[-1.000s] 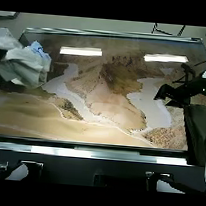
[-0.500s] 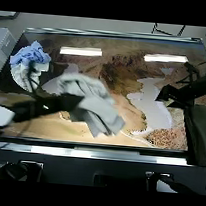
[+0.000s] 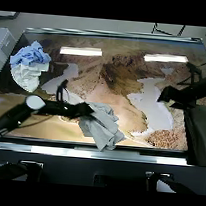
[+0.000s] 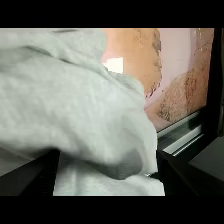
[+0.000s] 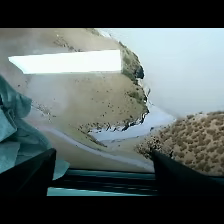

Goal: Fold the clothes and pants, and hang the long-sleeved shirts on hangers.

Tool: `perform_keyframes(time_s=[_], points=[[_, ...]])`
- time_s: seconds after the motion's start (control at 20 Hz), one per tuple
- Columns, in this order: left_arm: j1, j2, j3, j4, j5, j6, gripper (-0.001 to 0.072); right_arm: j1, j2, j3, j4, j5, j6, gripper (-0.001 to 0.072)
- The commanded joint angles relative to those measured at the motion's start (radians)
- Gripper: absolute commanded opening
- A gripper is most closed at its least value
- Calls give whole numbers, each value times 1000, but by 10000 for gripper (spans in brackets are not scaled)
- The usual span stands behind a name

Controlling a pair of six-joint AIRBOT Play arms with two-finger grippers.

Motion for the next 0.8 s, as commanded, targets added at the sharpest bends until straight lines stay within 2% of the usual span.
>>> perform_keyframes(time_s=[0.0, 0.1, 0.2, 0.3, 0.4, 0.5, 0.55, 0.6, 0.75], points=[[270, 13, 89, 152, -370, 27, 718, 1, 1, -122, 70, 7, -38, 710], [378, 40, 51, 217, -492, 37, 718, 1, 1, -250, 168, -2, -77, 710], [392, 54, -48, 209, -504, 80, 717, 1, 1, -382, 270, -35, -131, 712], [336, 53, -180, 126, -394, 109, 717, 1, 1, -499, 335, -80, -166, 714], [240, 42, -294, -26, -231, 157, 716, 1, 1, -583, 383, -116, -189, 715], [118, 12, -349, -124, -79, 164, 714, 1, 1, -636, 409, -144, -189, 715], [53, -12, -351, -131, -16, 163, 690, 1, 1, -656, 414, -160, -189, 715], [2, -36, -348, -143, 38, 163, 629, 1, 1, -671, 420, -176, -189, 715], [-85, -100, -343, -234, 177, 163, 615, 1, 1, -713, 456, -217, -196, 715]])
